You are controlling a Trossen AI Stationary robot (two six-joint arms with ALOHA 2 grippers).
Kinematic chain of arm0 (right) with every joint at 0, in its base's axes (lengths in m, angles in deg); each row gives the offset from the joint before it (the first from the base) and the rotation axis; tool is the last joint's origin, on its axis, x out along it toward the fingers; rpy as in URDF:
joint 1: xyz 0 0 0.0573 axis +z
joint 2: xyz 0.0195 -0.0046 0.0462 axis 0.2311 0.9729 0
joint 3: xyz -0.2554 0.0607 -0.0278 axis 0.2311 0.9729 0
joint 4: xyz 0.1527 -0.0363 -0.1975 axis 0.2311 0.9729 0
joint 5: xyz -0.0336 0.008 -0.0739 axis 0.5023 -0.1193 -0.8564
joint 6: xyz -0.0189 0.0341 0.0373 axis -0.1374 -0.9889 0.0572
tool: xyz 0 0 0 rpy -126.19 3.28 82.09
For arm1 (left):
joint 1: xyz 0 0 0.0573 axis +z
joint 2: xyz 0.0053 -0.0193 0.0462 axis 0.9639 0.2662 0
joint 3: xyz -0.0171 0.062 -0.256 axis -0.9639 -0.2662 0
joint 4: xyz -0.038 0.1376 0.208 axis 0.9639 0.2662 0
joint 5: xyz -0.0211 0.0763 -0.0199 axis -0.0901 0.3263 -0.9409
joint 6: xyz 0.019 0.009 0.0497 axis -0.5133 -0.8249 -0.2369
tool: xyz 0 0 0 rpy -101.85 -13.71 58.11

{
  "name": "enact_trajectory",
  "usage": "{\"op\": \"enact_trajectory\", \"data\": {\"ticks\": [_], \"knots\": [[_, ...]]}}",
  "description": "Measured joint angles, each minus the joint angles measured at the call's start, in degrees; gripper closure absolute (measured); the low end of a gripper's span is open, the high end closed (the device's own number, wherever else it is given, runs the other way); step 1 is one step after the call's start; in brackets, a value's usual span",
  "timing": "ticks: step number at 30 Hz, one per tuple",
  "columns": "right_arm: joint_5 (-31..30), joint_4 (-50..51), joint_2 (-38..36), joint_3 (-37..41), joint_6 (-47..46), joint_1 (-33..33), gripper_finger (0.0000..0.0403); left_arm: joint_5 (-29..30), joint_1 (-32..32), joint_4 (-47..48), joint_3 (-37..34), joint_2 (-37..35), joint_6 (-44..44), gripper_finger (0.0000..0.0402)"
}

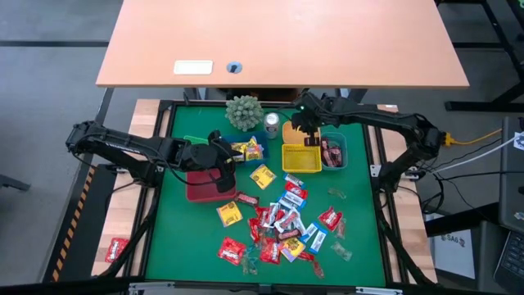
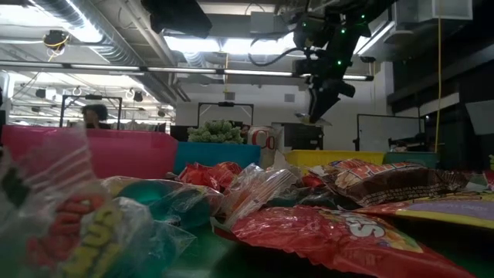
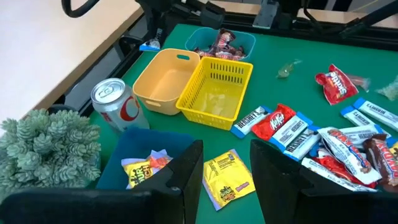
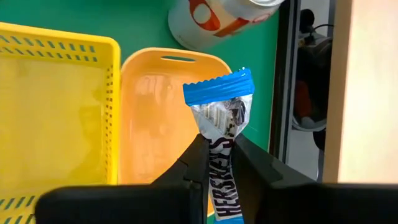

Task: Sort candy
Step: Put the blue chocolate bar into the orange bin

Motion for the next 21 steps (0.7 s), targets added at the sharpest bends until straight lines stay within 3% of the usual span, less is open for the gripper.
{"op": "enact_trajectory", "data": {"ticks": [21], "knots": [[0.48,-0.15,0.05,0.00,0.02,0.13,0.0342,0.68,0.48,-0.04,0.00,0.01,-0.18,0.0282]]}}
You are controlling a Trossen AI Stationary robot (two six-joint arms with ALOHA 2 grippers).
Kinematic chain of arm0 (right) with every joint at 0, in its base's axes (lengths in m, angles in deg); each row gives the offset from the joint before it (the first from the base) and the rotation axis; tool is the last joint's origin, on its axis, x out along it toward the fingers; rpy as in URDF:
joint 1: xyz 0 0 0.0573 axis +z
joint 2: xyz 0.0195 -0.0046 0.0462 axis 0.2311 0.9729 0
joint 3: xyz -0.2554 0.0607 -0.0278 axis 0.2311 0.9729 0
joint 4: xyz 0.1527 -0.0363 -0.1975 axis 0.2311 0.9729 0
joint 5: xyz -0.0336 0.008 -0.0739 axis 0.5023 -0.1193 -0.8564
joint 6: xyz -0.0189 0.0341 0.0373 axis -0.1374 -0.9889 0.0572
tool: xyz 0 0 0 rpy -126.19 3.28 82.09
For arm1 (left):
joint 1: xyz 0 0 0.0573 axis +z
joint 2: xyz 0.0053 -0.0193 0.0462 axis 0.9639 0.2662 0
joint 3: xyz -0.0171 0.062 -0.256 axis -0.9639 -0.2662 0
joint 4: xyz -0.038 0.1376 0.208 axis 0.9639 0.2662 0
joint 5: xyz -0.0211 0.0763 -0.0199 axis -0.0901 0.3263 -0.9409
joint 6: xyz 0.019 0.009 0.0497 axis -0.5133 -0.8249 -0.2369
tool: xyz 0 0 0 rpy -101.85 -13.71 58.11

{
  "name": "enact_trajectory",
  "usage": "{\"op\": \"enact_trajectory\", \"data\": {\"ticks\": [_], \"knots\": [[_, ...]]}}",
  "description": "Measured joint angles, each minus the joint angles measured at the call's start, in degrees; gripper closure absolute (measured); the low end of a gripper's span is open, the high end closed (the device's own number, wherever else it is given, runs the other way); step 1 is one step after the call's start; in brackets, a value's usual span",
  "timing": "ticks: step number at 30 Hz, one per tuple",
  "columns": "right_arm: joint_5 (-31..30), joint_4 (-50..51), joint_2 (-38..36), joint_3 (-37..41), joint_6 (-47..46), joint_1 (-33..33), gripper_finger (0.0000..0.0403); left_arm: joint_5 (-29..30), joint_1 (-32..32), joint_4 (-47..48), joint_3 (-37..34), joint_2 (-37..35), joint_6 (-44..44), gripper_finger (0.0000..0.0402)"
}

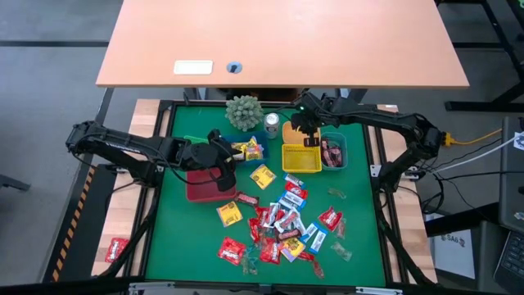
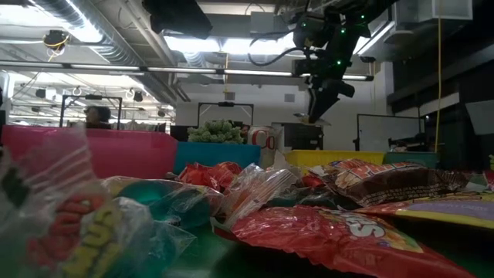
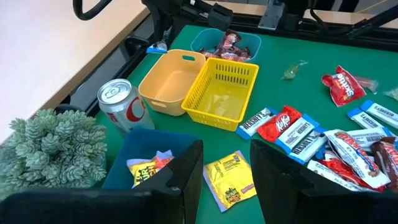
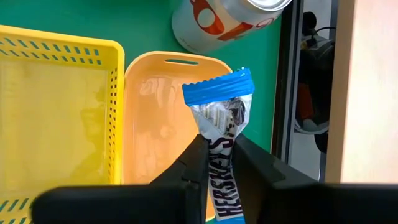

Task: Sort candy
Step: Put the blue chocolate bar into the orange bin, then put the brown candy bar into the green bin

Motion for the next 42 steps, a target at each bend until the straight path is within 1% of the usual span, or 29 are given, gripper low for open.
{"op": "enact_trajectory", "data": {"ticks": [2,10,13,16,20,25,28,32,36,42], "knots": [[0.00,0.02,0.00,0.00,-0.01,0.00,0.0323,0.03,0.00,-0.01,0.01,0.00,0.15,0.0282],[0.00,-0.03,0.00,0.00,-0.02,0.00,0.0218,-0.27,0.00,-0.01,0.00,0.00,0.24,0.0282],[0.00,-0.03,0.00,0.00,-0.02,0.00,0.0192,-0.32,0.00,-0.01,0.02,0.00,0.28,0.0282],[0.00,-0.03,0.00,0.00,-0.02,0.00,0.0175,-0.34,0.00,-0.01,0.00,0.00,0.31,0.0282],[0.00,-0.03,0.00,0.00,-0.02,0.00,0.0165,-0.67,0.00,-0.01,0.01,0.00,0.35,0.0282],[0.02,-0.03,0.00,0.00,-0.02,0.00,0.0164,-2.94,0.01,-2.91,0.02,0.81,2.17,0.0282],[0.02,-0.03,0.00,0.00,-0.02,0.00,0.0164,-5.61,0.69,-4.77,0.02,1.85,3.02,0.0281],[0.02,-0.03,0.00,0.00,-0.02,0.00,0.0164,-9.20,2.05,-7.13,0.02,4.14,2.93,0.0262],[0.02,-0.03,0.00,0.00,-0.02,0.00,0.0164,-9.79,3.03,-8.80,0.02,6.98,2.77,0.0247],[0.02,-0.03,0.00,0.00,-0.02,0.00,0.0164,-19.56,3.78,-8.62,0.02,11.58,2.67,0.0239]]}}
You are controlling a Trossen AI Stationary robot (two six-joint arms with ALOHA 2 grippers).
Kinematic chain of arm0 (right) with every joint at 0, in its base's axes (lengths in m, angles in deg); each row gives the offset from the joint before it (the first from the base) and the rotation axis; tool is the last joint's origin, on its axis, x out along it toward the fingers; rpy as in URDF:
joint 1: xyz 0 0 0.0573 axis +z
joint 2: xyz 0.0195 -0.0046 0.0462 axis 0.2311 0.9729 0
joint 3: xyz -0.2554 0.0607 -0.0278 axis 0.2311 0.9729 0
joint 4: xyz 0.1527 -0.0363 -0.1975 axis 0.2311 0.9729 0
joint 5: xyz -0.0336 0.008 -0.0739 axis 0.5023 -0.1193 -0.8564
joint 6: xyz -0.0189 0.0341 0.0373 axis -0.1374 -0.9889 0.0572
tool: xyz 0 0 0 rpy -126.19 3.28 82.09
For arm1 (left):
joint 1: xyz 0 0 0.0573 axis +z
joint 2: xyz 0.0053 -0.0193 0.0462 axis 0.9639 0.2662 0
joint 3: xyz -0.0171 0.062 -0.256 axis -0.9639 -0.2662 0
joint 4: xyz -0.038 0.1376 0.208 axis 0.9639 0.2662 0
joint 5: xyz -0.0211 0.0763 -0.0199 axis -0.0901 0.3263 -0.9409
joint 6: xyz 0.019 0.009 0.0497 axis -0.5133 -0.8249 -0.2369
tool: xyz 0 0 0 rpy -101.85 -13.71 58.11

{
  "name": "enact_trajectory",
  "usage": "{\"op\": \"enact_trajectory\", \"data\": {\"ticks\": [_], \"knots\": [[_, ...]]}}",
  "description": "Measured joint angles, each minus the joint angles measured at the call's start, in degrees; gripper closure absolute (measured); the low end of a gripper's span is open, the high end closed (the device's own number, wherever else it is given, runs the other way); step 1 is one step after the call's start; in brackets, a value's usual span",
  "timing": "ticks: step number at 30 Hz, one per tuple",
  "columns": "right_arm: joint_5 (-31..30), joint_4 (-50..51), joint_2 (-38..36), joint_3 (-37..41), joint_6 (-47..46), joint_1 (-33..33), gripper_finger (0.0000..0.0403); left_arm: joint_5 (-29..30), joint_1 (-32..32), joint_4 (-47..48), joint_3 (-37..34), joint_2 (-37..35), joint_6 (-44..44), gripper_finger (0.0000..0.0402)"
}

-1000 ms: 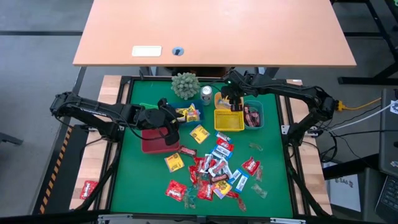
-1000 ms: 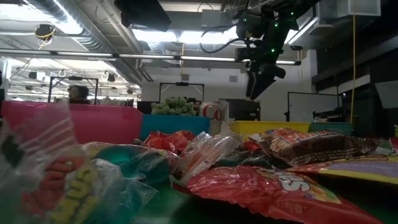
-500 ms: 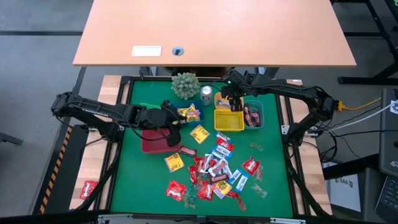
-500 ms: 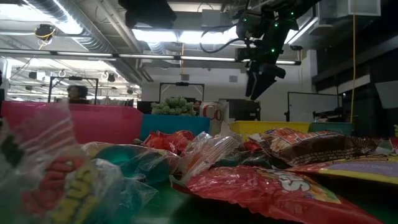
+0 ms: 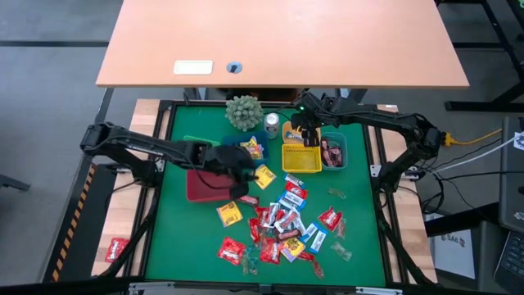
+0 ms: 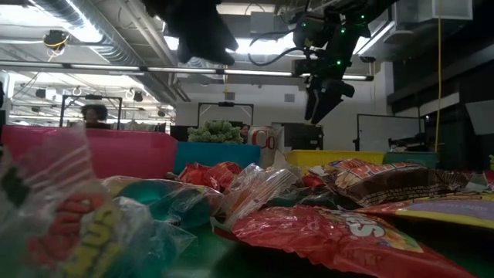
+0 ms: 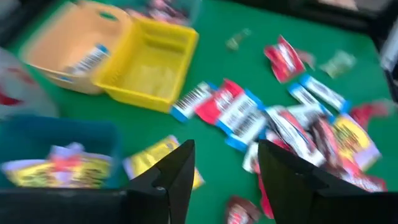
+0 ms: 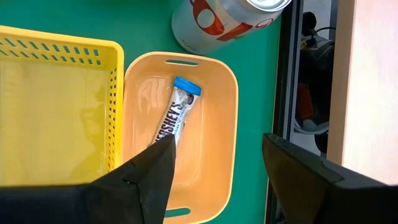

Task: Sort candy
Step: Put the brown candy bar into the green bin

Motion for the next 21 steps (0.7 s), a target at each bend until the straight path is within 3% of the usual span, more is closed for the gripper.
{"op": "enact_trajectory", "data": {"ticks": [9,21], "knots": [[0.03,0.00,0.00,0.00,-1.20,0.00,0.0164,-7.63,-0.64,0.66,0.00,7.71,-7.92,0.0229],[0.04,0.05,0.00,0.00,-4.62,0.00,0.0164,-7.70,-3.40,3.65,0.00,15.95,-15.53,0.0229]]}}
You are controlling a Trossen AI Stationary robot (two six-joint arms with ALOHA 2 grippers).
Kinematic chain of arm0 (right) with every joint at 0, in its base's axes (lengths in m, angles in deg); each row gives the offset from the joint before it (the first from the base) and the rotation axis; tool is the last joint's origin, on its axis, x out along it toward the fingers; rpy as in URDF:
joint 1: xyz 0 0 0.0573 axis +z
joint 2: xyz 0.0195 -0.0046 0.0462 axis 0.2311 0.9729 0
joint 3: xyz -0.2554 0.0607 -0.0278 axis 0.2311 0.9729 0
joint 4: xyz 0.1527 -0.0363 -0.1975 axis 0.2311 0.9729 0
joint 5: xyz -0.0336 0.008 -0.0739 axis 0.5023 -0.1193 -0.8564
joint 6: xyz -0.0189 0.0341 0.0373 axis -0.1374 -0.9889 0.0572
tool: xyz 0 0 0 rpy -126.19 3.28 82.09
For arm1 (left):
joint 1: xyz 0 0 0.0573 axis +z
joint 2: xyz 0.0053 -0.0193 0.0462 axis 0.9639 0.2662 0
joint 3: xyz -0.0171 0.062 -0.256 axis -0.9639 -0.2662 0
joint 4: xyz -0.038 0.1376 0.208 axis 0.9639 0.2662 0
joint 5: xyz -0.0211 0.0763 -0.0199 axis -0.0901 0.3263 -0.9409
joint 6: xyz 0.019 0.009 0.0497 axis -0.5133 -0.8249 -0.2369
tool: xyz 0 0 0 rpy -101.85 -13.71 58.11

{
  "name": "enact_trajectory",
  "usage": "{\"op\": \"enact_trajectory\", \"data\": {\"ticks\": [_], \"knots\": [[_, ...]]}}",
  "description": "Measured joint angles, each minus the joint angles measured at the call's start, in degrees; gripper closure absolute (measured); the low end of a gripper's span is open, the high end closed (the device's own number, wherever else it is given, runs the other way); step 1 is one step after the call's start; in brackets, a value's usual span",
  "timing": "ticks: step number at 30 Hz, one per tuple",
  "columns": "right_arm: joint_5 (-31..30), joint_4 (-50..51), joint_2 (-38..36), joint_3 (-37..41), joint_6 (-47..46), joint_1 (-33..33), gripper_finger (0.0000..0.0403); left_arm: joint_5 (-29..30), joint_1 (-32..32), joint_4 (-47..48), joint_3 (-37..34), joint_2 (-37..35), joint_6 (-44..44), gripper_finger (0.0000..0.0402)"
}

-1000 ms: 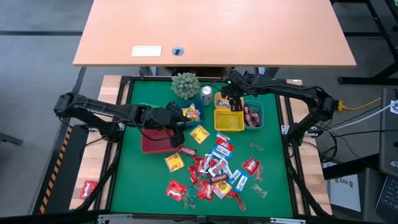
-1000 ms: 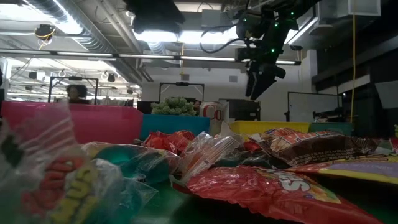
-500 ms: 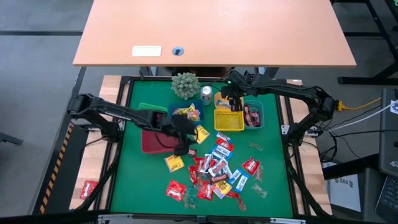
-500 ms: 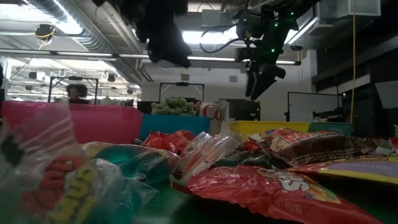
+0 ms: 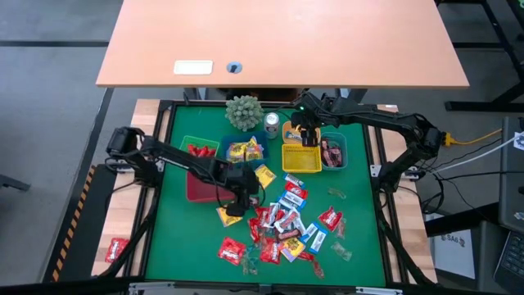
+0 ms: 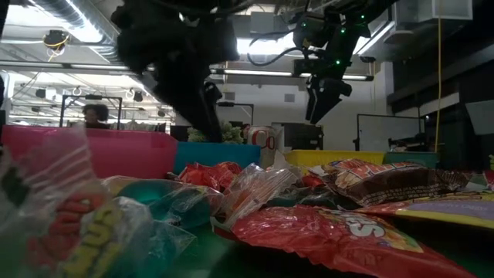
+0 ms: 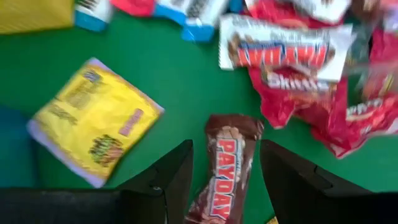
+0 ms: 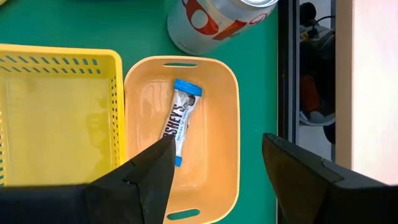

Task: Sort candy
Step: Put the brown candy bar into the green bin

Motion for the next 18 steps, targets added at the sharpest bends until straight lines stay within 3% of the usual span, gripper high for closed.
{"op": "enact_trajectory", "data": {"ticks": [18], "knots": [[0.05,-0.06,0.02,0.00,-0.12,0.02,0.0164,2.19,-0.97,0.38,0.00,7.22,-1.91,0.0232]]}}
